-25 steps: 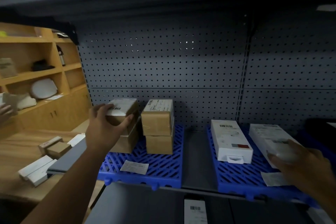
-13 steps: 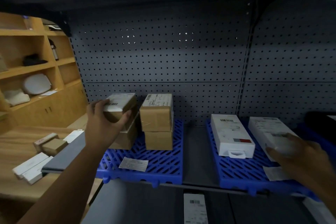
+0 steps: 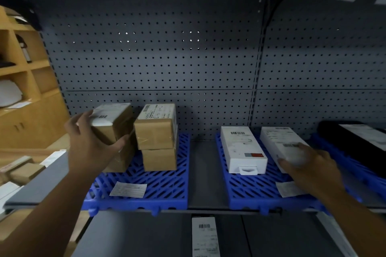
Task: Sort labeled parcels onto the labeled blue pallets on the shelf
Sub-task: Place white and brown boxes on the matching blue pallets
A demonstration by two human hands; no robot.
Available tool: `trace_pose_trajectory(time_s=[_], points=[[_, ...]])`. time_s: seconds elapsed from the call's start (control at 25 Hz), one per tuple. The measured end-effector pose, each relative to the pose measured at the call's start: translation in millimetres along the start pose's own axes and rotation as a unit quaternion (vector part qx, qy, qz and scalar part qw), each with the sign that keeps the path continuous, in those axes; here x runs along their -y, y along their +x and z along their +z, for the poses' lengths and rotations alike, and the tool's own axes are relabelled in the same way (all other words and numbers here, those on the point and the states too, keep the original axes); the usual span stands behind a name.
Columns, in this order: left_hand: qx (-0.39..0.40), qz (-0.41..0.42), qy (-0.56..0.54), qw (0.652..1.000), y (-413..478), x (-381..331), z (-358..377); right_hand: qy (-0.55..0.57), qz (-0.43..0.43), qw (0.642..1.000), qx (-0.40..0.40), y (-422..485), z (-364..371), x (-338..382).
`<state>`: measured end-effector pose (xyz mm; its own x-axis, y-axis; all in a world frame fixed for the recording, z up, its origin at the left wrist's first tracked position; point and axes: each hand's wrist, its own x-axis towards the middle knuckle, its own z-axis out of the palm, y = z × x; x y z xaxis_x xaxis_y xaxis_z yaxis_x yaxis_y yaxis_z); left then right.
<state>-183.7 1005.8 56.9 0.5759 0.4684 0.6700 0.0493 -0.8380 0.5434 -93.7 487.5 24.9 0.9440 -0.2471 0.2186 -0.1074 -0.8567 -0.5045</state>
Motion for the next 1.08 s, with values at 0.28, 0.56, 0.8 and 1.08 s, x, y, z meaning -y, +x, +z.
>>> trace_pose_trajectory(time_s=[0.28,0.56,0.8,1.08], points=[[0.001,-0.023,-0.031,0.999,-5,-6,-1,-0.023,0.015,1.0,0.008,6,3,-4],[-0.055,-0.016,-0.077,0.995,-14,-10,-20,0.009,-0.014,0.999,-0.04,-6,-3,-2],[-0.116,0.074,-0.14,0.981,-44,-30,-35,0.038,-0.028,0.995,-0.091,-29,-21,-12],[0.003,0.123,-0.27,0.955,-108,-109,-25,0.043,-0.026,0.988,-0.143,-74,-31,-35]])
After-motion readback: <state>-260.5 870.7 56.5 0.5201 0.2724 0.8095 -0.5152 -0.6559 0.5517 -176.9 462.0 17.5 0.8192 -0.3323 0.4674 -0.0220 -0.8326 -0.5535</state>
